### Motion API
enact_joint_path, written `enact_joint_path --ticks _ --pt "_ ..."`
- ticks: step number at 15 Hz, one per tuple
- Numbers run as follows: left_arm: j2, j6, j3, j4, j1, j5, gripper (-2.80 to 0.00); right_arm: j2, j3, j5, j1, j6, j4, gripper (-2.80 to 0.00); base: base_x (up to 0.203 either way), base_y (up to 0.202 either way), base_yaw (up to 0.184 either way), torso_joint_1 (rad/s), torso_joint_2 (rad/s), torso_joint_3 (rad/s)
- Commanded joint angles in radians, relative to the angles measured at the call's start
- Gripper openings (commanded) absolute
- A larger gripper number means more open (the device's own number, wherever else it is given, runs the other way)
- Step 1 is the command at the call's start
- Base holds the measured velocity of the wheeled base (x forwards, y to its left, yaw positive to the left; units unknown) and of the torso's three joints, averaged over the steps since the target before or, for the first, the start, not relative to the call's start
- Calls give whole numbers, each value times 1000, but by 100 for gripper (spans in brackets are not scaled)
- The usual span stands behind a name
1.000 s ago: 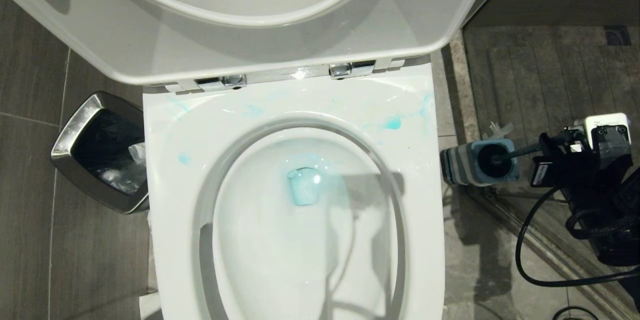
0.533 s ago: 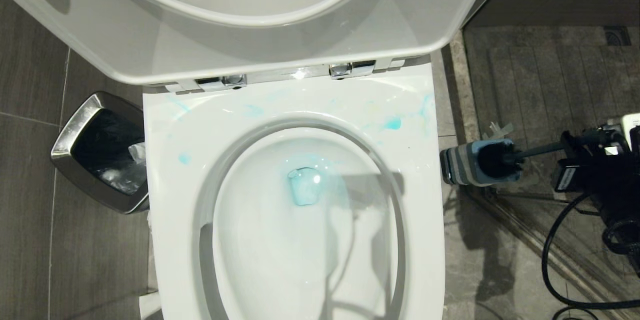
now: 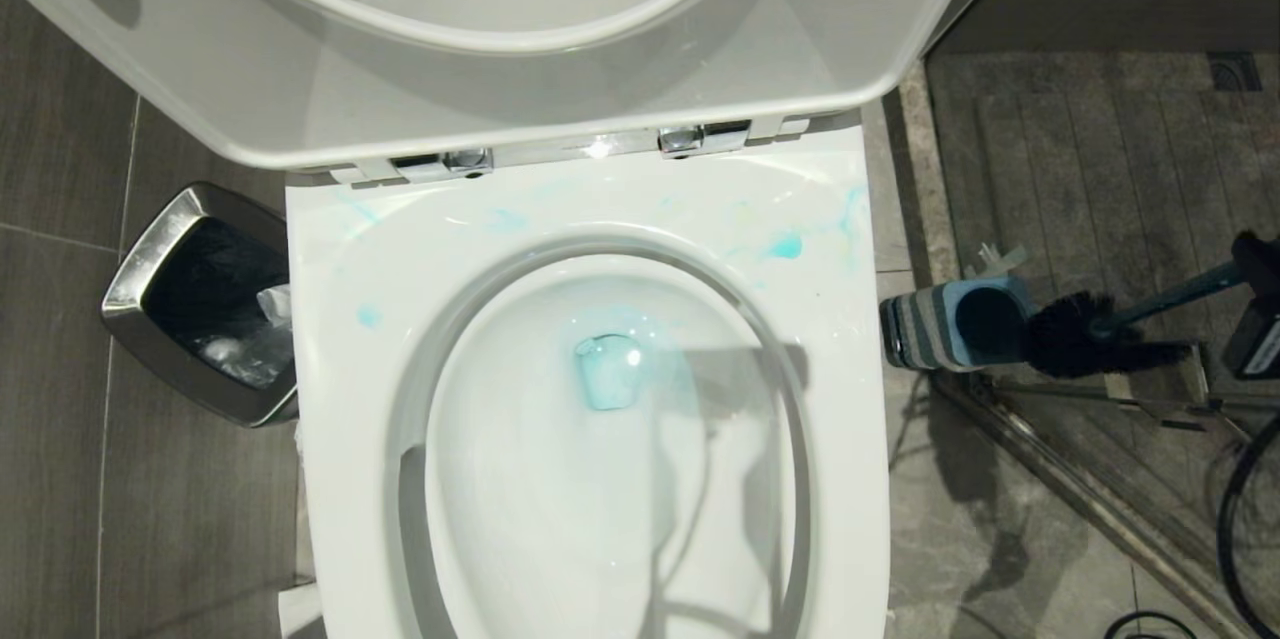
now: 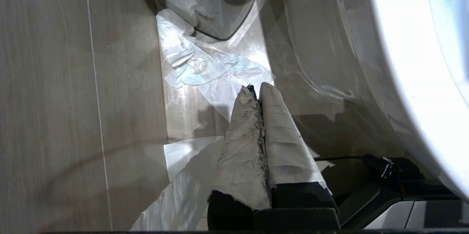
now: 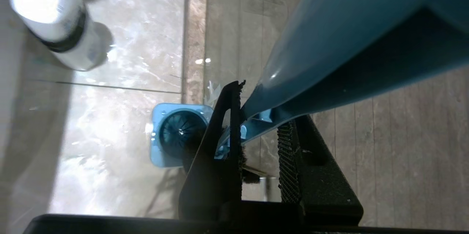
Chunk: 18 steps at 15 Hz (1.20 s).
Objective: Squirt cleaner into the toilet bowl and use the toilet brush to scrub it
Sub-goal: Scrub the toilet bowl
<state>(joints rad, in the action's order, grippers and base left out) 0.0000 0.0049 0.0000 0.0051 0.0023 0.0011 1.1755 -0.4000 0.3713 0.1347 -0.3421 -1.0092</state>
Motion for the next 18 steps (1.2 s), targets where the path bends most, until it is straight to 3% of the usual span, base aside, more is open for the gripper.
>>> enact_joint_path --ticks 1,4,10,14,18 --pt "2 0 0 -1 1 0 -280 -154 -109 -27 1 19 262 -280 0 0 0 0 0 0" --pt "2 0 0 -1 1 0 -280 -168 -215 -93 4 90 379 -280 0 0 0 0 0 0" --pt "2 0 0 -1 1 0 -280 -149 -454 -210 60 140 616 -280 0 0 0 0 0 0" --pt "2 0 0 -1 1 0 -280 -55 -641 -209 178 139 693 -280 0 0 0 0 0 0" --pt "2 0 0 -1 1 0 -280 12 -824 -152 266 124 852 -280 0 0 0 0 0 0"
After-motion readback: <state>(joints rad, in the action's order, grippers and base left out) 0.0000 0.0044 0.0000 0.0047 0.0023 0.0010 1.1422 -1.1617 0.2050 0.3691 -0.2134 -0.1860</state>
